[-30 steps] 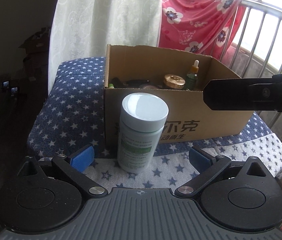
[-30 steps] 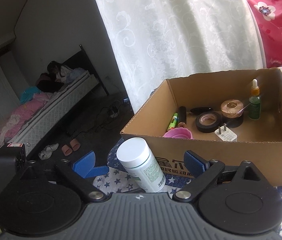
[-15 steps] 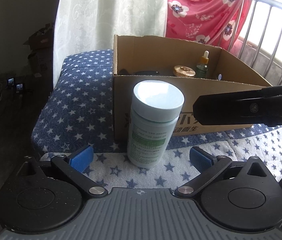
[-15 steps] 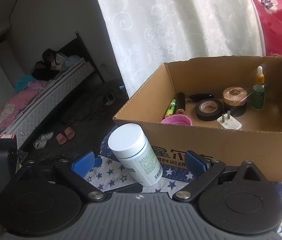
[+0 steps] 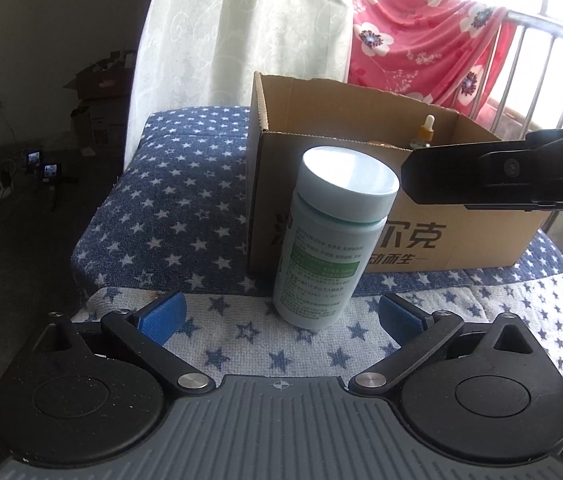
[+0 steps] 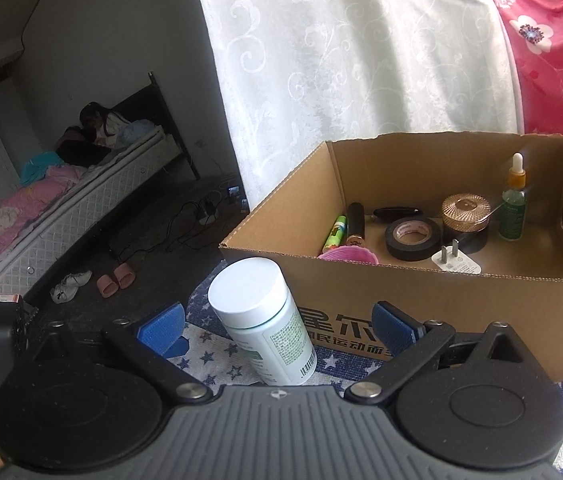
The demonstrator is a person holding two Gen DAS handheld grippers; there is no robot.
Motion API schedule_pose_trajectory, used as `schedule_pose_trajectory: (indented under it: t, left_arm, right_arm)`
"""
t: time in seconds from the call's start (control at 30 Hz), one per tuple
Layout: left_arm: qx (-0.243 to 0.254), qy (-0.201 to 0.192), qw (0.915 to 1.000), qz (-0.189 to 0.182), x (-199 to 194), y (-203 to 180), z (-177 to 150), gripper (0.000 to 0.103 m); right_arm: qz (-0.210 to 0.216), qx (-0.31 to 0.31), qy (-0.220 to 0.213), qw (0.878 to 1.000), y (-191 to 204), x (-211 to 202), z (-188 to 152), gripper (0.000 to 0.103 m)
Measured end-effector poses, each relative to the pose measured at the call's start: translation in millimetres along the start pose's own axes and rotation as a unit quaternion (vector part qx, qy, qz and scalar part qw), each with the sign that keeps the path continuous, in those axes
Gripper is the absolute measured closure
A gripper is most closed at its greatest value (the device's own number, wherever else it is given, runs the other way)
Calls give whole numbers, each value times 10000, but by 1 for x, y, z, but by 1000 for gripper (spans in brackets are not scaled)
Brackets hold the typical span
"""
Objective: Organize rigid objects
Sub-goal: 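Move the right gripper back out to the white supplement bottle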
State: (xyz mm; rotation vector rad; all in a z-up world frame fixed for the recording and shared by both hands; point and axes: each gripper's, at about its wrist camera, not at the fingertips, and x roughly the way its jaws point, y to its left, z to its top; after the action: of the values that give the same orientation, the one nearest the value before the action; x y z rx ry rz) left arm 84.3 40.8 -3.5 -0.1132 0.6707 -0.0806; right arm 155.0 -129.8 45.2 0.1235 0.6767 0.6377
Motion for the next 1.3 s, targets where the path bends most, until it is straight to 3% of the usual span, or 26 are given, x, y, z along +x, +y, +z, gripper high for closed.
schedule_pose_trajectory:
  t: [0.17, 0.43, 0.67, 0.93, 1.2, 1.3]
  left_arm:
    - [218, -124, 9997, 46, -2, -3, -4, 0]
    - [442, -413, 9980, 206, -6, -8, -4, 0]
    - [627, -737, 9947, 348, -9, -10, -7, 0]
    - [832, -800, 9929, 295, -8, -16, -9, 0]
    - [265, -824, 9946, -567, -6, 1, -8, 0]
    - [8, -803, 9943, -704, -3, 11, -8, 0]
  right_arm:
    - [-174, -270, -159, 9994, 10, -4, 2, 0]
    - [-926, -1137, -491, 9880, 36, -23, 2, 0]
    - [-1280, -1688, -289, 9769, 53, -20, 0, 0]
    - [-1190, -1571, -441, 9794, 49, -22, 4, 0]
    - [-959, -1176, -530, 9870, 38, -20, 5, 0]
    - [-774, -906, -571, 9912, 33, -19, 5, 0]
